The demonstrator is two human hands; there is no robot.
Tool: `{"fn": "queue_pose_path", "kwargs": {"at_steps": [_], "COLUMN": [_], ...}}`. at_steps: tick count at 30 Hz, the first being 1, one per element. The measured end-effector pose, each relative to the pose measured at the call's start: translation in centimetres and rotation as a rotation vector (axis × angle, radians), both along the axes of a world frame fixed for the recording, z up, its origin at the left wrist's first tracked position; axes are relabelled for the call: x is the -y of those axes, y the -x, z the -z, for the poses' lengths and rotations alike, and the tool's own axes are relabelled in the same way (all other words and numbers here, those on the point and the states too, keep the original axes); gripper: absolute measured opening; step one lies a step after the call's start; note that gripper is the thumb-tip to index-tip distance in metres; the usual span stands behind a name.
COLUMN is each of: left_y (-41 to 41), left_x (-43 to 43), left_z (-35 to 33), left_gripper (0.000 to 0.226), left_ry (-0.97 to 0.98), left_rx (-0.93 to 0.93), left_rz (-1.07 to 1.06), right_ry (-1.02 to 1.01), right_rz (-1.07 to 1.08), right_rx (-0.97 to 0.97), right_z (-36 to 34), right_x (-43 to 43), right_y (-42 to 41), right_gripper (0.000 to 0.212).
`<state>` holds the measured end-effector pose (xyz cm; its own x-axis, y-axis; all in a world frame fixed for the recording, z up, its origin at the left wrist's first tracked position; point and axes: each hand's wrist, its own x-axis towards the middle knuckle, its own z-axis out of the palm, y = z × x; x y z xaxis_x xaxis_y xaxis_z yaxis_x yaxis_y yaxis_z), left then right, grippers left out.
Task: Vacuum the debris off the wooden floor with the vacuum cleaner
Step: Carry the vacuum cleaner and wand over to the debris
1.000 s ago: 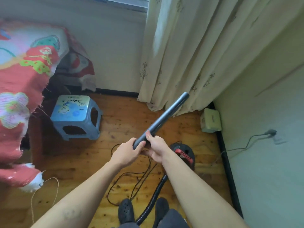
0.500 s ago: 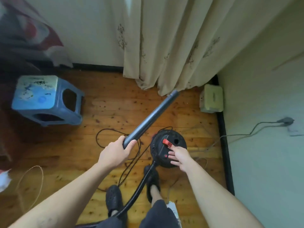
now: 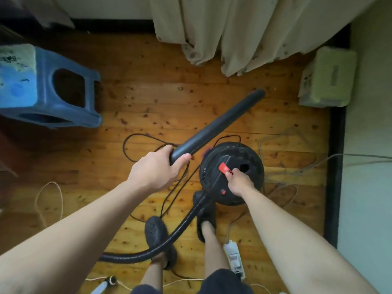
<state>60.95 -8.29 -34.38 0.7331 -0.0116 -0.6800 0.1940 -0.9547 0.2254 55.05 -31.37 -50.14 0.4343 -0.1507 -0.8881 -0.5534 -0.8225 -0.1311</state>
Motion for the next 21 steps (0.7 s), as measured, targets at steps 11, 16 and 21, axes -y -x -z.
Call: {"fn": "queue_pose_path", "kwargs": {"at_steps": [11, 16, 21], "left_y": [-0.2, 1.1, 1.6], "left_x": [4.3, 2.7, -0.6], "left_z": [6.3, 4.8, 0.4], "left_gripper": [0.052, 0.05, 0.049], "left_ry": [0.01, 0.021, 0.007], "left_rx": [-0.059, -0.045, 0.016], "left_rz": [0.072, -0.044, -0.143], "right_ry": [0.032, -0.016, -0.143], "right_rz": [0.042, 0.088, 0.206], "right_rx": [0.195, 0.169, 0.072], "right_z": [3.3, 2.5, 0.0], "right_x": [0.1, 0.3, 0.3], "right_y": [2.2, 1.6, 1.1], "right_gripper": [0.01, 0.017, 0.029]}}
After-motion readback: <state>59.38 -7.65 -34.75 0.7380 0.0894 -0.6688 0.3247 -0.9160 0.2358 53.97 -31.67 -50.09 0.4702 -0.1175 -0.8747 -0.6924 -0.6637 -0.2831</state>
